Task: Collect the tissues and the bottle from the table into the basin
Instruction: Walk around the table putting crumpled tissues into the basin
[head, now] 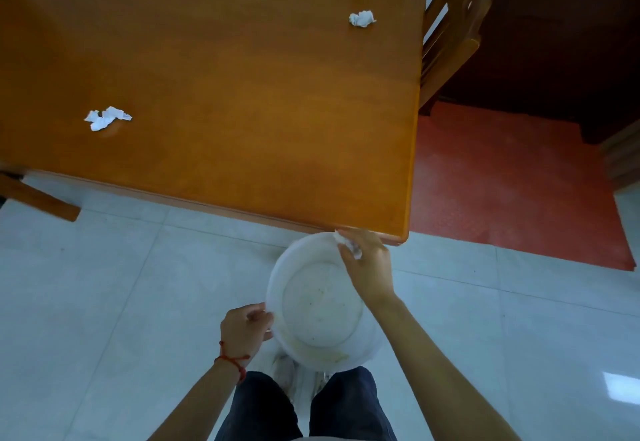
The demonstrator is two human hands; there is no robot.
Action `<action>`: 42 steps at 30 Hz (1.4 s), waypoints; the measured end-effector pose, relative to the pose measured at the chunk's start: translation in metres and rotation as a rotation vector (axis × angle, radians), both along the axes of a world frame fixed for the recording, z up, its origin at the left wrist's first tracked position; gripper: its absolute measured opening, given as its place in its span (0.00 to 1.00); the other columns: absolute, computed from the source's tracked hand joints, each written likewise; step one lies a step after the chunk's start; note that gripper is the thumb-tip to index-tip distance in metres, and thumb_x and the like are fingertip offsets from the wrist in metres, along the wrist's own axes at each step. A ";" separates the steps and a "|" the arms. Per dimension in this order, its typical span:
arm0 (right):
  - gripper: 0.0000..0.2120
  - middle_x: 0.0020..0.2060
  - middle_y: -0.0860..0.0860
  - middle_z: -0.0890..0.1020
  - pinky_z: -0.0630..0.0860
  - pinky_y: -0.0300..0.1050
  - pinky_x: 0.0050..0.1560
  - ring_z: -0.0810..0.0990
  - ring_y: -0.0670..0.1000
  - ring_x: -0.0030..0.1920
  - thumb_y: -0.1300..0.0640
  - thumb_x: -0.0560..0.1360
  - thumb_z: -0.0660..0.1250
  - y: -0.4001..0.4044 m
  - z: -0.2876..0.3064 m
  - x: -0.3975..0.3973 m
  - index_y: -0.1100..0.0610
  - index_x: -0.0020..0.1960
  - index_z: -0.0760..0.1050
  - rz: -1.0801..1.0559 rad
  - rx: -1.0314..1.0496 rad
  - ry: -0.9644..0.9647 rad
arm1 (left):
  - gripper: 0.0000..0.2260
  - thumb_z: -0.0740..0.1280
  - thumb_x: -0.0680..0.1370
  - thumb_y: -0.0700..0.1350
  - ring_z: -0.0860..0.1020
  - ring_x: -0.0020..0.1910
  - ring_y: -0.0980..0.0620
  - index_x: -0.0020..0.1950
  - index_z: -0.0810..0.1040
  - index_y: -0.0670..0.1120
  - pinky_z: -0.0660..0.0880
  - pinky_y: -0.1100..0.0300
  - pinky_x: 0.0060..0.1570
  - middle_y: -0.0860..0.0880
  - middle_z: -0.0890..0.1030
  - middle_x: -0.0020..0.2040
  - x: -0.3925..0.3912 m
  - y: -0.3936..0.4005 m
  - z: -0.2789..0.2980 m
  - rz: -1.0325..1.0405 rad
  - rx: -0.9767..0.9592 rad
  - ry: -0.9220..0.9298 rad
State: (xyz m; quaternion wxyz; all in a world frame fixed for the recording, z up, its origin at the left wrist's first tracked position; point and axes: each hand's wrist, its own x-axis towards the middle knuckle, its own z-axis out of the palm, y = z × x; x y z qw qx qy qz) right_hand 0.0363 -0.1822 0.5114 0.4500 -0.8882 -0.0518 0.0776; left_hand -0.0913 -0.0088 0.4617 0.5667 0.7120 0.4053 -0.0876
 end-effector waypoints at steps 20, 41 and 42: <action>0.20 0.63 0.54 0.75 0.75 0.49 0.58 0.76 0.53 0.58 0.56 0.75 0.64 -0.106 -0.028 -0.162 0.56 0.67 0.68 -0.610 -0.096 0.265 | 0.08 0.66 0.71 0.34 0.81 0.40 0.43 0.42 0.83 0.43 0.81 0.65 0.33 0.41 0.82 0.38 0.000 -0.017 0.008 -0.382 -0.056 -0.099; 0.11 0.47 0.50 0.80 0.70 0.20 0.33 0.77 0.29 0.36 0.65 0.73 0.64 -0.284 -0.022 -0.261 0.58 0.54 0.77 -1.052 0.137 0.281 | 0.09 0.68 0.71 0.34 0.78 0.34 0.48 0.50 0.80 0.33 0.78 0.68 0.28 0.42 0.80 0.36 0.003 -0.220 0.018 -0.811 0.027 -0.089; 0.11 0.47 0.51 0.80 0.70 0.20 0.33 0.77 0.29 0.36 0.65 0.73 0.64 -0.295 -0.021 -0.262 0.59 0.55 0.77 -1.062 0.141 0.283 | 0.10 0.68 0.71 0.34 0.78 0.35 0.47 0.52 0.79 0.32 0.78 0.68 0.29 0.41 0.80 0.38 0.005 -0.233 0.018 -0.822 0.030 -0.092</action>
